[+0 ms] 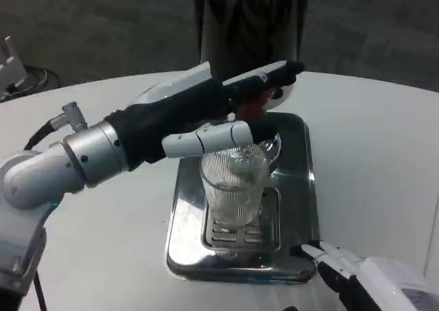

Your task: Grasp the cup under the faucet to collect the drink, then remove the cup.

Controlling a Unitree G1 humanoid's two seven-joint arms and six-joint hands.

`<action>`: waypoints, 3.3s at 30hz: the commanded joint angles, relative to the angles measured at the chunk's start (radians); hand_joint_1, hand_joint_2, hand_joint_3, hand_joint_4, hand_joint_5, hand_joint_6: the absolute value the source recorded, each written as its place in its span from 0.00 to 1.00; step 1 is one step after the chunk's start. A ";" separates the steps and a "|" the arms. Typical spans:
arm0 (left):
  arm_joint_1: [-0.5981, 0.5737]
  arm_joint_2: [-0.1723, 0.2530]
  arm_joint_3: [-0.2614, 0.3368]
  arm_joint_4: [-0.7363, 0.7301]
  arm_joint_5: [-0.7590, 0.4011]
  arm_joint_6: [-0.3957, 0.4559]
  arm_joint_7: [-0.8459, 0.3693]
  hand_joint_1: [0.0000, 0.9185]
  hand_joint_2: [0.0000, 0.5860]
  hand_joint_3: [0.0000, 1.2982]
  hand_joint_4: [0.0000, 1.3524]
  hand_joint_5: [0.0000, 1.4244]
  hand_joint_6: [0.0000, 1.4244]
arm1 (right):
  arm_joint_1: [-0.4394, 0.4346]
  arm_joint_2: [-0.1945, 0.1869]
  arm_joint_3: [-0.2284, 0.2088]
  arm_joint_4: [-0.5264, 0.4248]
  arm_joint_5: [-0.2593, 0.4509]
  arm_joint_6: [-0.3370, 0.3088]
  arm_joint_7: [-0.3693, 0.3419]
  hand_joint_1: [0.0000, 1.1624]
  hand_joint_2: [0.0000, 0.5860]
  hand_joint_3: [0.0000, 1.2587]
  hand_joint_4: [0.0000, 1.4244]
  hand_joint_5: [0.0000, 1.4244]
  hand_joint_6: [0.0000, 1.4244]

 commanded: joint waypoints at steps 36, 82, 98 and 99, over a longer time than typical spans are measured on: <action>0.006 0.024 -0.070 0.126 0.143 -0.107 0.072 0.00 0.24 0.04 0.00 0.05 0.16 | -0.284 0.117 0.052 0.196 0.397 0.205 -0.157 0.57 0.39 0.00 0.00 0.03 0.08; -0.013 0.033 -0.074 0.104 0.143 -0.087 0.051 0.00 0.19 0.05 0.00 0.06 0.17 | -0.557 0.294 0.162 0.623 0.378 0.199 -0.619 0.57 0.37 0.00 0.01 0.02 0.06; -0.023 0.035 -0.073 0.101 0.144 -0.074 0.047 0.00 0.16 0.06 0.00 0.06 0.17 | -0.655 0.301 0.155 0.736 0.449 0.170 -0.653 0.56 0.37 0.00 0.00 0.02 0.03; -0.024 0.035 -0.074 0.103 0.145 -0.074 0.046 0.00 0.16 0.06 0.00 0.06 0.17 | -0.662 0.300 0.155 0.743 0.452 0.168 -0.654 0.56 0.37 0.00 0.00 0.02 0.03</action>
